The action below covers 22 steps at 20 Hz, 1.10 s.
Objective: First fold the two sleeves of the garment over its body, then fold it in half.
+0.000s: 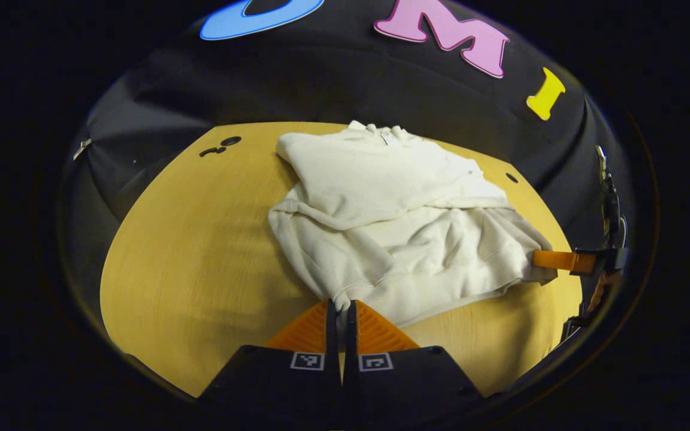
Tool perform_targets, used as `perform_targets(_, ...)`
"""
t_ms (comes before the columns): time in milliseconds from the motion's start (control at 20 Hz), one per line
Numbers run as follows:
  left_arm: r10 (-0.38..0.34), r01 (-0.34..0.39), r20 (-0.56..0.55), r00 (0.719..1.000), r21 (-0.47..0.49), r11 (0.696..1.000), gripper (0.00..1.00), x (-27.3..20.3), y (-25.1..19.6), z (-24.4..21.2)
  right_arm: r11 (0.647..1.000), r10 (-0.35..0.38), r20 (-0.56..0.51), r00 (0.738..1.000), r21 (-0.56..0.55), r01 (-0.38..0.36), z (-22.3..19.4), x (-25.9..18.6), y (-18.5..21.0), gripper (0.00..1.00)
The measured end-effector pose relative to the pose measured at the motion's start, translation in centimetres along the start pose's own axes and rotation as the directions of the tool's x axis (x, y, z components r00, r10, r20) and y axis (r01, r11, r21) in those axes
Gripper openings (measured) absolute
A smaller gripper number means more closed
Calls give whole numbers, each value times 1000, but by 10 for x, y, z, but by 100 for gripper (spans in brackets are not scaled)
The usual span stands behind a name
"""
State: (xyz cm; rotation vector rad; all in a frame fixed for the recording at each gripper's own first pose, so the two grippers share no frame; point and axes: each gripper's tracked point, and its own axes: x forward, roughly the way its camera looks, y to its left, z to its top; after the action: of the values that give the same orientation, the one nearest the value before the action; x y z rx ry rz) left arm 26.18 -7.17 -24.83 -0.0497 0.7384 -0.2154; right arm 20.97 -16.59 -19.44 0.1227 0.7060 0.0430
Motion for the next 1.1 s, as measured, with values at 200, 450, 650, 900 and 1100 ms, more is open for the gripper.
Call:
perform_targets(200,-80,82,45,996,-58,995,6,-12,-19,39,999,31,66,997,-46,-28,44,-9,12,6)
perform_targets(450,-93,100,142,985,-39,994,6,-20,-22,101,996,75,144,987,-49,-69,103,-5,28,6)
perform_targets(650,-101,107,220,970,-18,994,6,-17,-21,159,993,96,219,971,-91,-78,161,6,40,5)
perform_targets(900,-102,104,299,949,9,995,6,-2,-8,239,987,112,317,942,-146,-69,242,26,52,5)
perform_targets(1100,-92,97,345,934,1,995,6,33,3,298,989,92,362,928,-139,-44,285,56,50,5)
